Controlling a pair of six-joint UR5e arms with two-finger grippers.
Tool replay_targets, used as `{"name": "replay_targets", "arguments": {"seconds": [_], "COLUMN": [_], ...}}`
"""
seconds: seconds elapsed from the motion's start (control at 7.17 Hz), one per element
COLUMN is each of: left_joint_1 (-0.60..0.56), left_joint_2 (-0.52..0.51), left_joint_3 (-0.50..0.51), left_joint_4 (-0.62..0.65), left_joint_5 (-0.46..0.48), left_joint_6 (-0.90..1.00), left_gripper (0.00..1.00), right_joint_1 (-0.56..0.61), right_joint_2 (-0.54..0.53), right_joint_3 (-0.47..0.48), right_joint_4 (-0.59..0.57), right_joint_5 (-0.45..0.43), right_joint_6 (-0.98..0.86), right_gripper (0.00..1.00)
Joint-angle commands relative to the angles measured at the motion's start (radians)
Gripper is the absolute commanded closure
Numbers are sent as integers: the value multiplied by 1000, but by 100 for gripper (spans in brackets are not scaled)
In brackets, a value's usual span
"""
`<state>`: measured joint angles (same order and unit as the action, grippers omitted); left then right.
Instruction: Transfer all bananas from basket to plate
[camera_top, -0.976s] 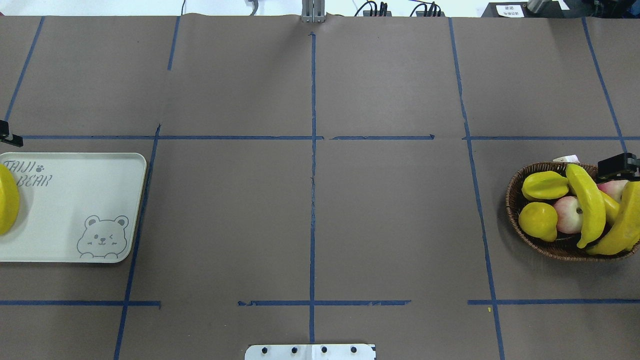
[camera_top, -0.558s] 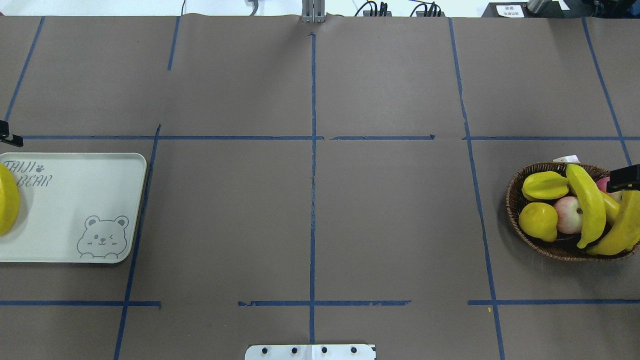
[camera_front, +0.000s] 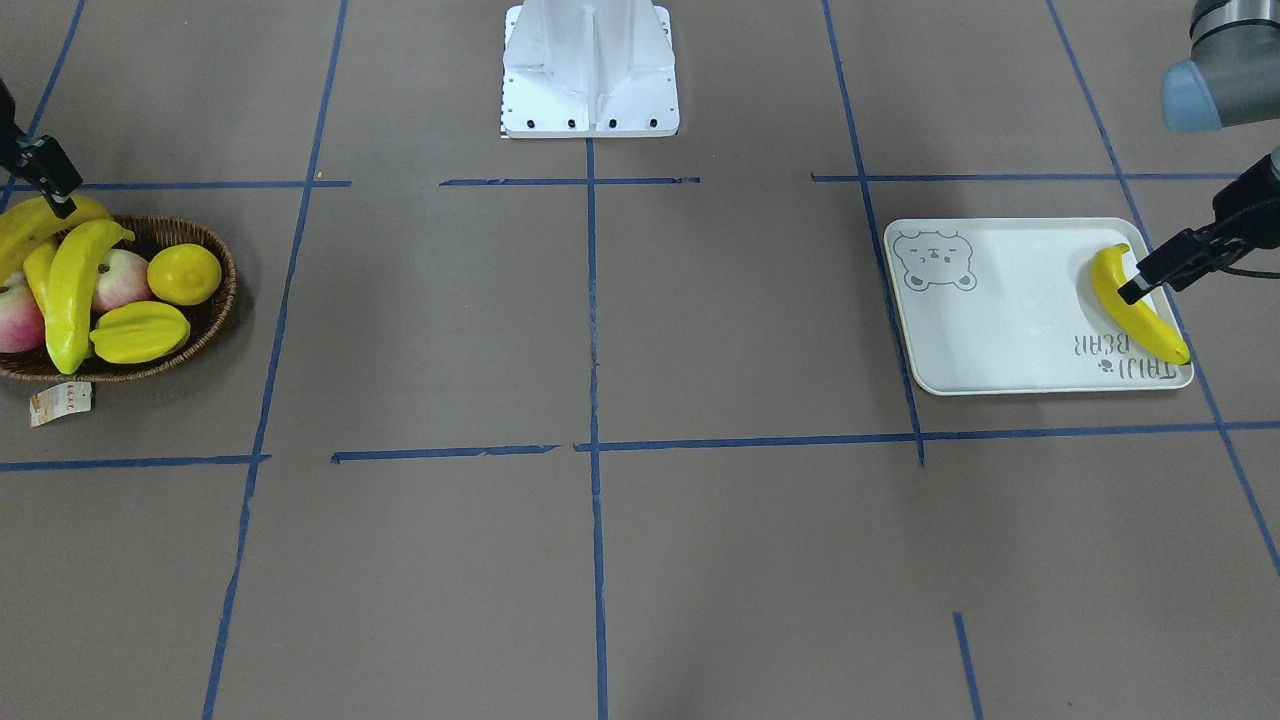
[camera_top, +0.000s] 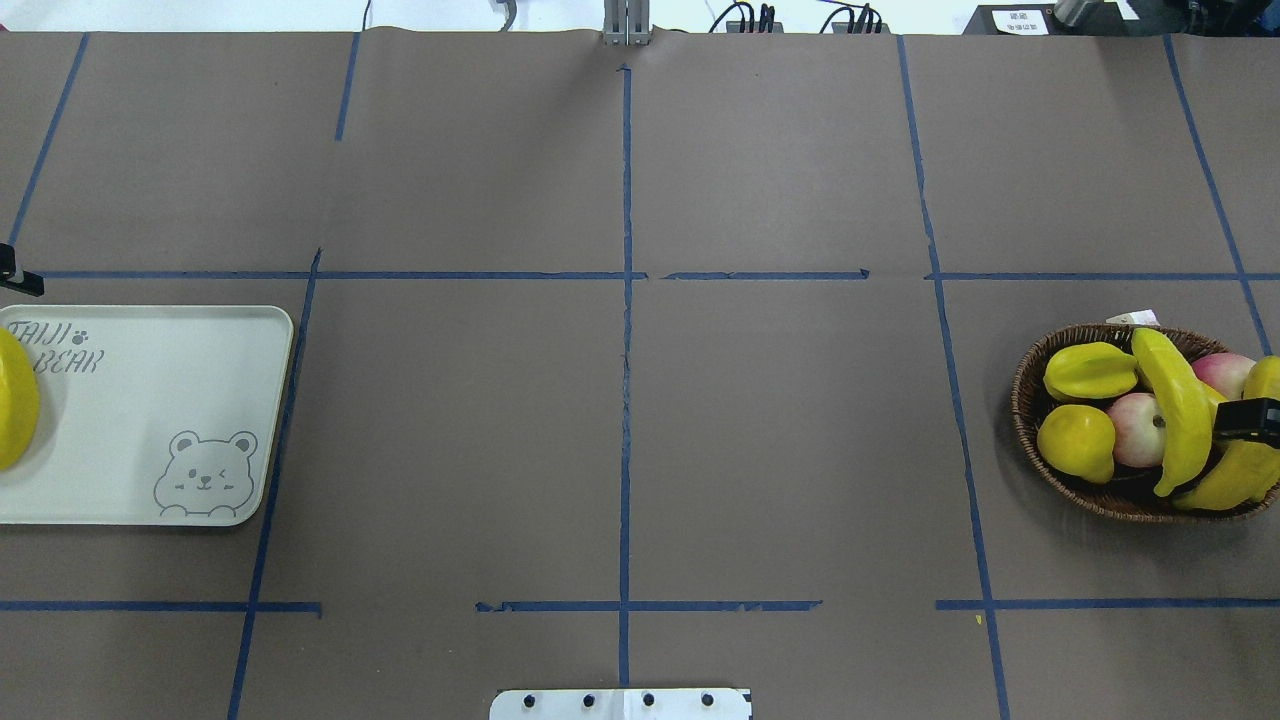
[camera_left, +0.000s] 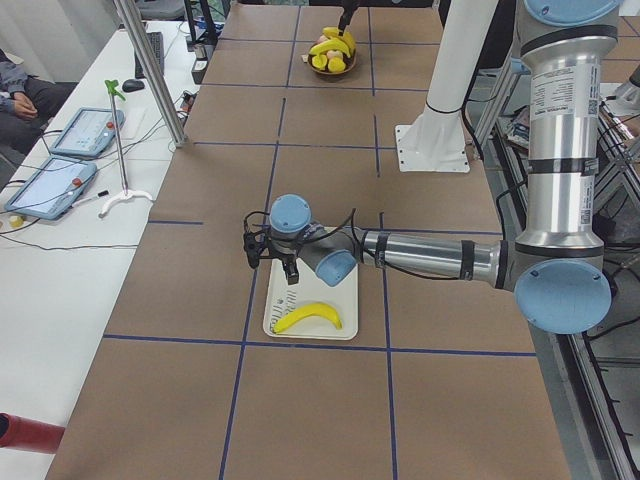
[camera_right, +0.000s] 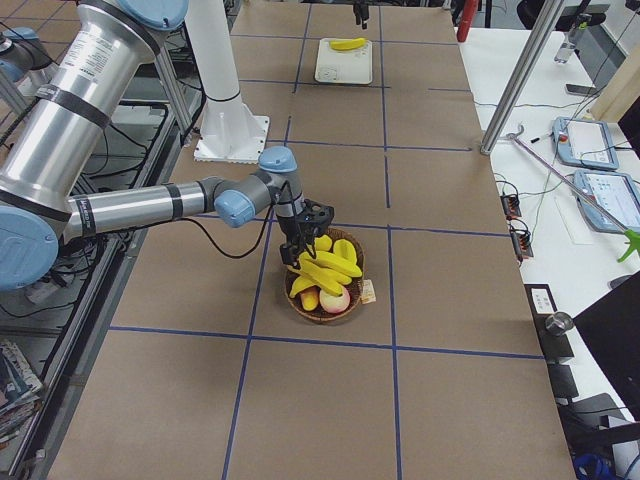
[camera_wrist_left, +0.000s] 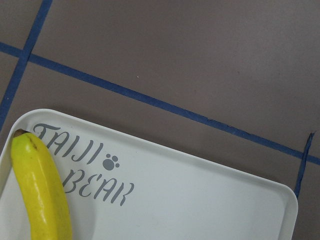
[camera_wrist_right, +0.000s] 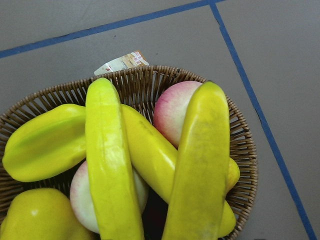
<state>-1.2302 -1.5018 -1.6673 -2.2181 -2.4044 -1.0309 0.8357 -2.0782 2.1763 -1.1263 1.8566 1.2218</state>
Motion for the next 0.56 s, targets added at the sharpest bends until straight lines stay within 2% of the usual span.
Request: {"name": "replay_targets", "arguments": {"seconds": [0.0, 0.42], "left_joint_1": [1, 0], "left_joint_2": [0, 0], "left_joint_3": [0, 0], "left_joint_4": [0, 0], "left_joint_5": [1, 2], "left_joint_6": [0, 5], "left_gripper": [0, 0], "right_joint_1": [-16, -53], "right_joint_2": [-17, 3], "right_joint_3": [-25, -61], "right_joint_4": [14, 11], "right_joint_5": [-11, -22], "right_joint_6": [1, 4], "right_gripper": [4, 8]}}
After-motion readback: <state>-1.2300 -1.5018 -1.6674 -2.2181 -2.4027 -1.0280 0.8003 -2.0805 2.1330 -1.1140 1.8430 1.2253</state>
